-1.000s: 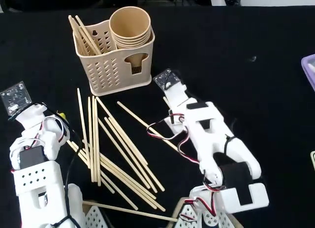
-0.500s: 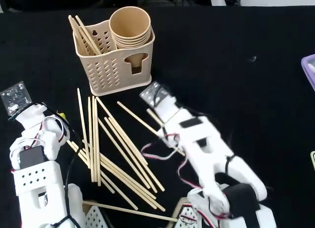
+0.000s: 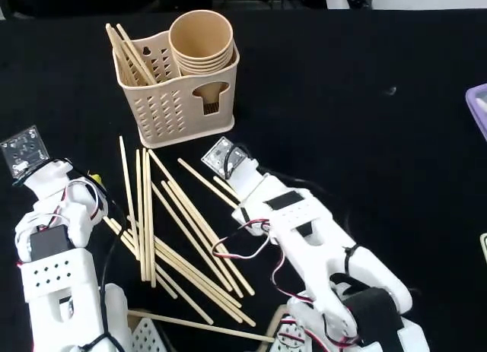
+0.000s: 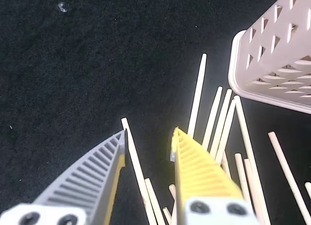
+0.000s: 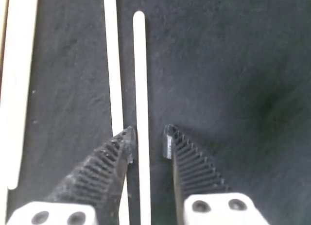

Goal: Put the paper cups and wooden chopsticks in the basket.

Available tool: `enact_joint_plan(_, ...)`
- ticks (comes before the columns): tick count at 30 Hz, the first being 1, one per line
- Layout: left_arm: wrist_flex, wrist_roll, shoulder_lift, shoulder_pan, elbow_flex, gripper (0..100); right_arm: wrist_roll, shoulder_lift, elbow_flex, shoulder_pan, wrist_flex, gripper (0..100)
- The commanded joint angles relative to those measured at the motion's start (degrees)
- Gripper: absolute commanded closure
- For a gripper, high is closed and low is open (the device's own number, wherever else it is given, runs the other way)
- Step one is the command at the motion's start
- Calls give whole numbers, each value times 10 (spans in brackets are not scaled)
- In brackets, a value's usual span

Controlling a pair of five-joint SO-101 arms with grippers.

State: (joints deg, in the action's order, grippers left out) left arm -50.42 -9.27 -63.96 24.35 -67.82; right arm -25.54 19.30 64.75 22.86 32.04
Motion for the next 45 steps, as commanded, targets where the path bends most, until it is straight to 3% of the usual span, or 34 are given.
enact_joint_plan(1,-2,4,-9,3,8,841,36,48,-33,6,47,884)
enact_joint_plan(6,1,4,-9,3,7,841,54,90,-14,40,73,824)
enact_joint_plan(18,0,4,-9,3,7,841,51,31,-4,64,22,827)
enact_joint_plan(28,-2,4,-9,3,7,841,50,-55,-74,64,70,992)
enact_joint_plan(31,-2,4,-9,3,7,841,50,-40,-65,63,70,988)
enact_joint_plan(35,1,4,-9,3,7,841,50,35,-46,62,86,988)
enact_joint_plan(45,1,4,-9,3,6,841,50,430,-96,58,292,988)
